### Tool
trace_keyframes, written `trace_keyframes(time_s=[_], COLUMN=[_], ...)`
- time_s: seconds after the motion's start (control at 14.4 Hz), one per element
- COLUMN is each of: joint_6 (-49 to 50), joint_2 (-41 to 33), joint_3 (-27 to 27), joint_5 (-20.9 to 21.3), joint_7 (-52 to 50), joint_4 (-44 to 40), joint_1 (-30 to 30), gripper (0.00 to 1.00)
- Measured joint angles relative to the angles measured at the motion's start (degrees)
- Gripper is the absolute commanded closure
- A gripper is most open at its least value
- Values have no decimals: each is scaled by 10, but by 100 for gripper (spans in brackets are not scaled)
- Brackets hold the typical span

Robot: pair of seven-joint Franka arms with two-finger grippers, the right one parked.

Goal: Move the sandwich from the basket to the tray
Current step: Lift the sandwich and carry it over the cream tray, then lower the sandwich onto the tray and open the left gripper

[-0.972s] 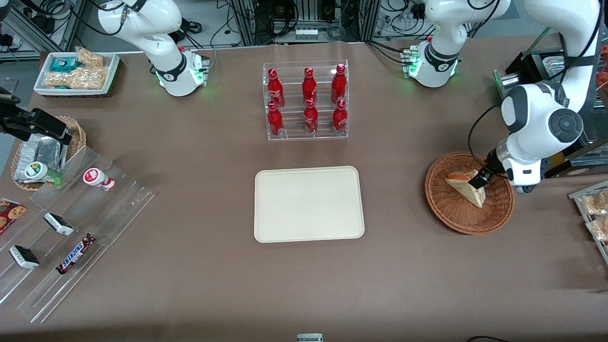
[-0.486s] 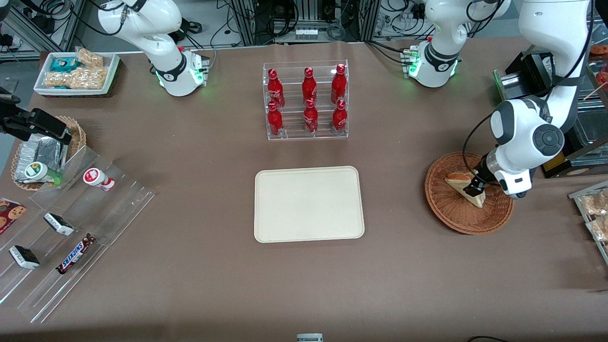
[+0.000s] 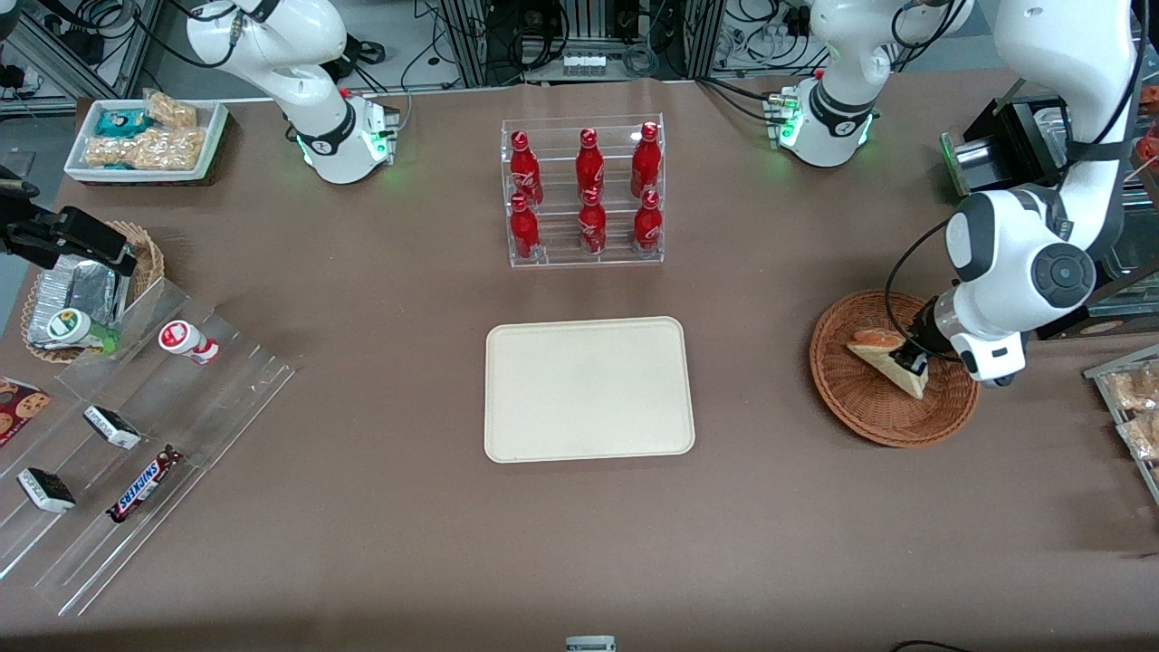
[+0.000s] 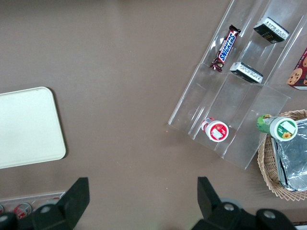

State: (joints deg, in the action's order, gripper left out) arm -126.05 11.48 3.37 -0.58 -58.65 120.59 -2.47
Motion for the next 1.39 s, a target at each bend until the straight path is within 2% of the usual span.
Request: trace_keyframes(time_s=[0.28,0.56,0.9,1.11,1.39], joint_6=[23,22,19,18,-9], joint_2=[6,38,132,208,268], joint_3=[10,15,17,17,17], joint_5=[-36,-40,-39,-36,-33], joint_7=[-17,-25,-26,-8,23], joint_4=[-59,-99,-196,-288,-339], joint_1=[56,157,277,321,374], gripper=[95,93,93,93,92])
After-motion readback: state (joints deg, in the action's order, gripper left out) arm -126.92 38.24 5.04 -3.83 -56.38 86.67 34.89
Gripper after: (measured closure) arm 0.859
